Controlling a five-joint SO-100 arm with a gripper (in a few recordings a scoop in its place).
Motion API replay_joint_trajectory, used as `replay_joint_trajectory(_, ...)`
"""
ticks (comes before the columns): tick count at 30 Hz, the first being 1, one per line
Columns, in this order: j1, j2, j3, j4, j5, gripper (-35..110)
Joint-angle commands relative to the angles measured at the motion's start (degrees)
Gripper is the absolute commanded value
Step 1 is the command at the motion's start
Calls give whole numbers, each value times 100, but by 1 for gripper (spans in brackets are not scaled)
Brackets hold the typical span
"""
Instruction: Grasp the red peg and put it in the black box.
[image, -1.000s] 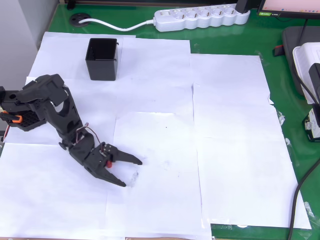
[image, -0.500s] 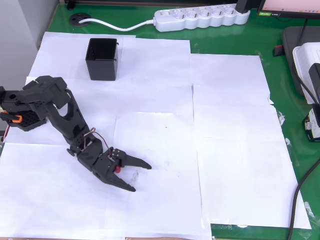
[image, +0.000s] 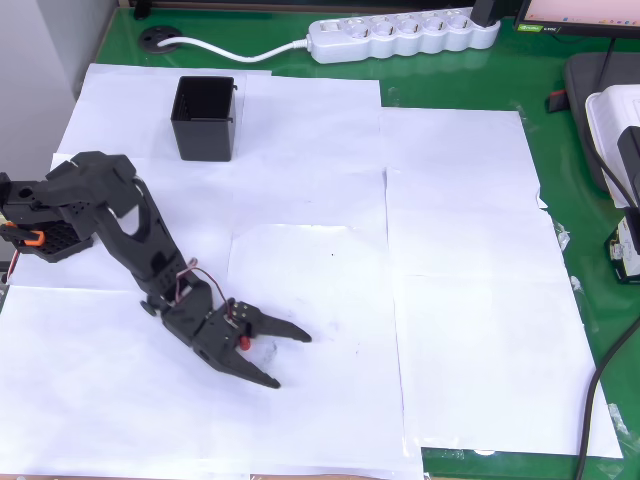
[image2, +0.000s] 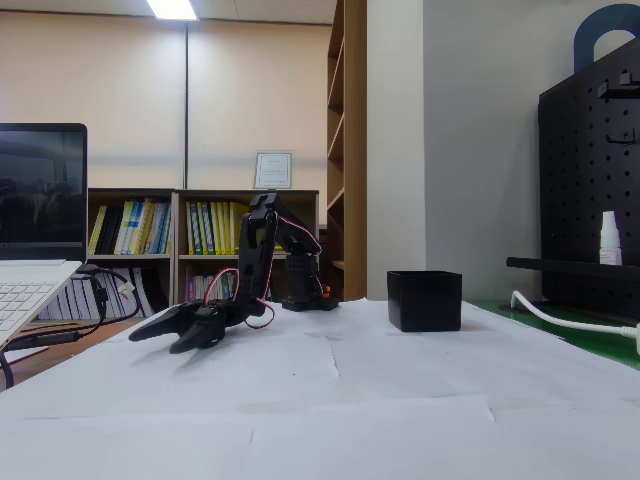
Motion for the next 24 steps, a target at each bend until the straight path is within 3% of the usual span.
replay_joint_trajectory(1, -70, -1362, -1573, 44, -132, 34)
replay_joint_trajectory(9, -97, -2399, -2909, 70, -246, 34)
replay_joint_trajectory(24, 70, -2013, -2074, 387, -211, 34)
